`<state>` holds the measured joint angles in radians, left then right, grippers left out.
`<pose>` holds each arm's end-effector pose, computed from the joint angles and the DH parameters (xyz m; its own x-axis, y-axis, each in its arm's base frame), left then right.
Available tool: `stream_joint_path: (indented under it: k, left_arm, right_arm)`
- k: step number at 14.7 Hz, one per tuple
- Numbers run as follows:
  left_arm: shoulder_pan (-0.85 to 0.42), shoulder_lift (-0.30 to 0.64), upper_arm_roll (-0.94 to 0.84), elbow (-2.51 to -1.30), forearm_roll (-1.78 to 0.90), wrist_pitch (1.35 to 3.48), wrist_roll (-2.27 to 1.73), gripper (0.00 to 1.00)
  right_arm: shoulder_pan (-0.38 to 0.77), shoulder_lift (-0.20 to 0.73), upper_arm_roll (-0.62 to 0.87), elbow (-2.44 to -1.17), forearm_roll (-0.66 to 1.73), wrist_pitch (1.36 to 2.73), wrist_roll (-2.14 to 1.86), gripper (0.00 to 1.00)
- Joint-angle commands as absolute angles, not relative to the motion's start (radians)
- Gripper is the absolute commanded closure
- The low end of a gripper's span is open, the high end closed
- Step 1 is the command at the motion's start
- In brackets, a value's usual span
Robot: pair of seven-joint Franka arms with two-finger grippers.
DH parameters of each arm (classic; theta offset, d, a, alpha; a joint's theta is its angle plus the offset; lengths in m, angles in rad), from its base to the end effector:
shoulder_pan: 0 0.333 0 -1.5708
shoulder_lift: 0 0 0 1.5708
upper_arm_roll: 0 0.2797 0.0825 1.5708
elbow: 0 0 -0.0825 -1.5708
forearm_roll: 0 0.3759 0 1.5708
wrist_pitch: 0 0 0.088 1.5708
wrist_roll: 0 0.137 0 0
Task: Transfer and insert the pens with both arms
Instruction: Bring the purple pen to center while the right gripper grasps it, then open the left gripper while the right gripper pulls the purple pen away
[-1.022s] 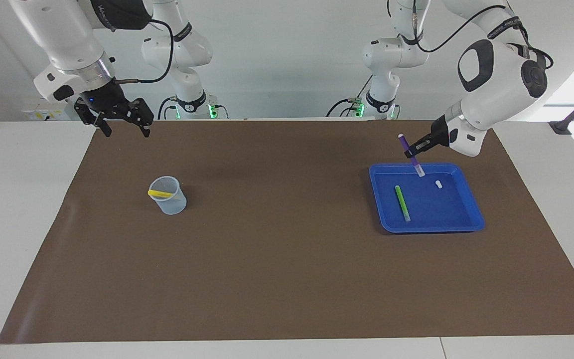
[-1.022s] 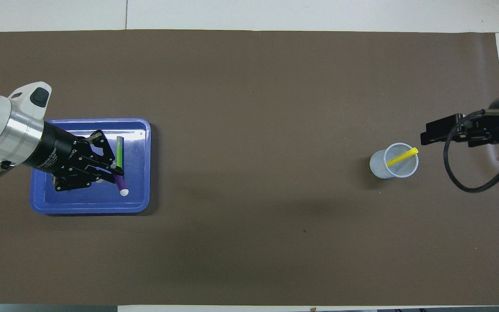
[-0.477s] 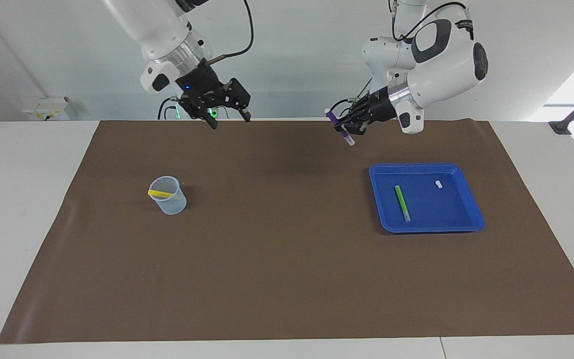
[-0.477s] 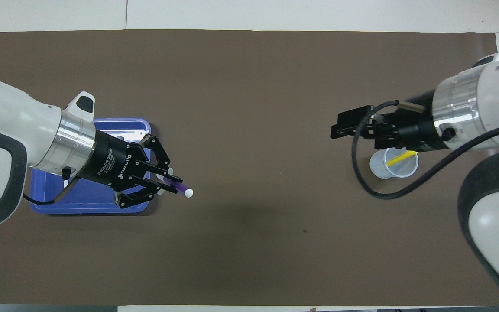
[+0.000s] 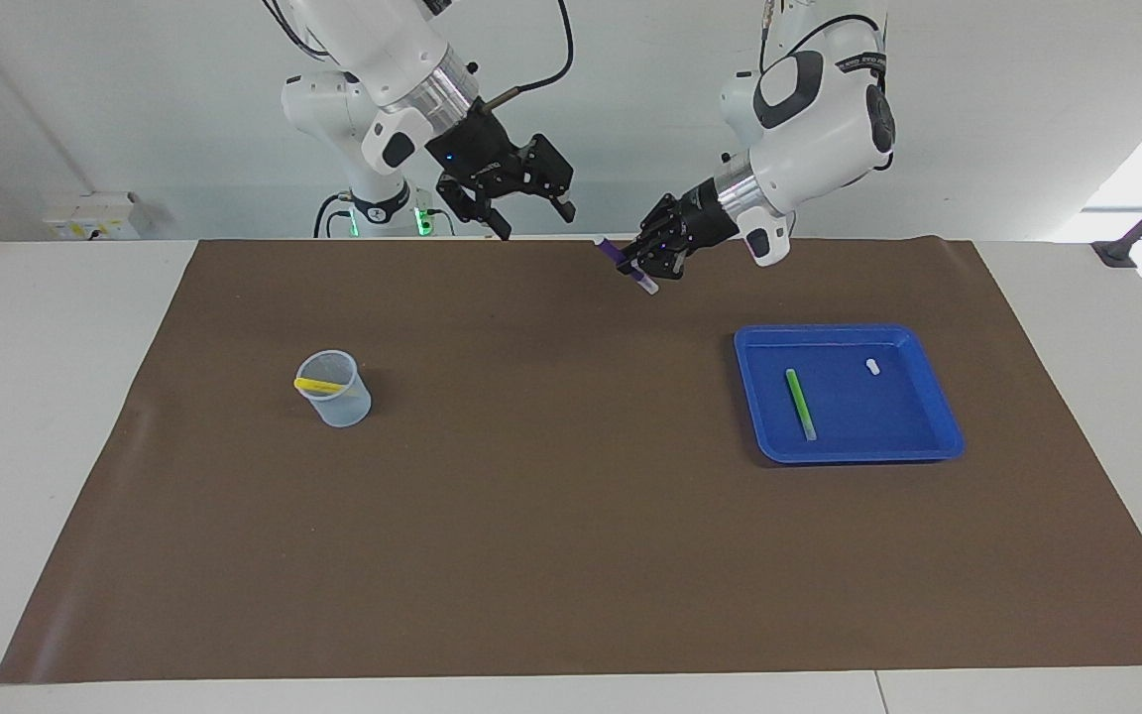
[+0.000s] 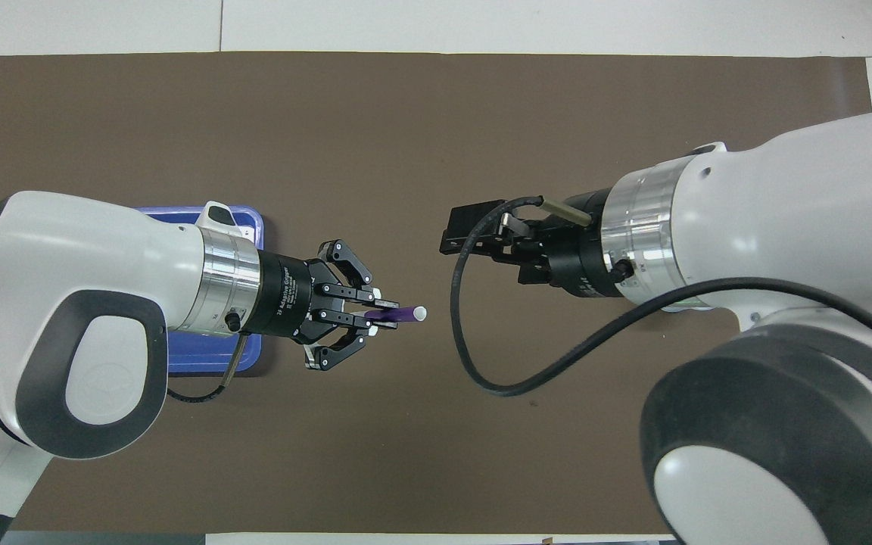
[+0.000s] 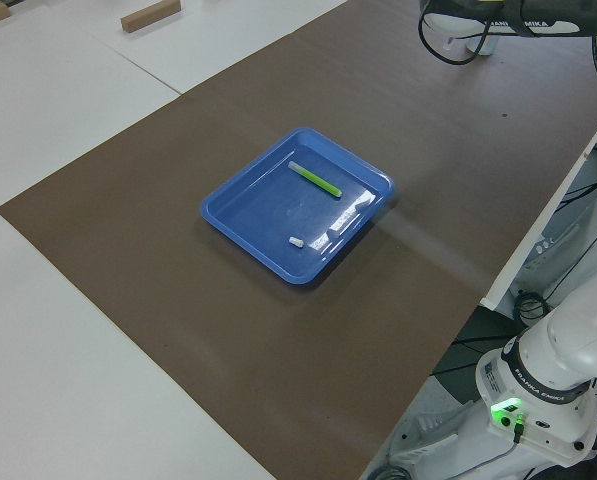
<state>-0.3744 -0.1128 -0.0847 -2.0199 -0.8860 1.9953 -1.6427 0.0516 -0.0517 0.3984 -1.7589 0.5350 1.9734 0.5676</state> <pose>0.4560 -0.3032 0.4752 -0.0176 0.6944 -0.7194 0.9911 -0.0826 -0.1041 0.4958 0.2958 0.5476 0.9681 -0.2355 -0.0859 -0.2450 -0.8161 -0.5234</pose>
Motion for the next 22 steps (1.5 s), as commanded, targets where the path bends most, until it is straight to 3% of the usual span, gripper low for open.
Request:
stream_joint_path:
  k: [1,19,22]
  left_arm:
    - [-0.403,-0.144,-0.075,-2.056,-0.91,2.06,-1.712,1.0]
    - [-0.416,-0.156,-0.078,-2.08,-0.956,2.135,-1.755,1.0]
    - [-0.416,-0.156,-0.078,-2.082,-0.96,2.146,-1.756,1.0]
  right_arm:
    - [0.041,-0.092,0.422,-1.827,0.563,2.011,0.571,0.0]
    - [0.058,-0.018,0.472,-1.829,0.561,2.172,0.517,0.02]
    - [0.061,-0.02,0.476,-1.829,0.561,2.169,0.518,0.17]
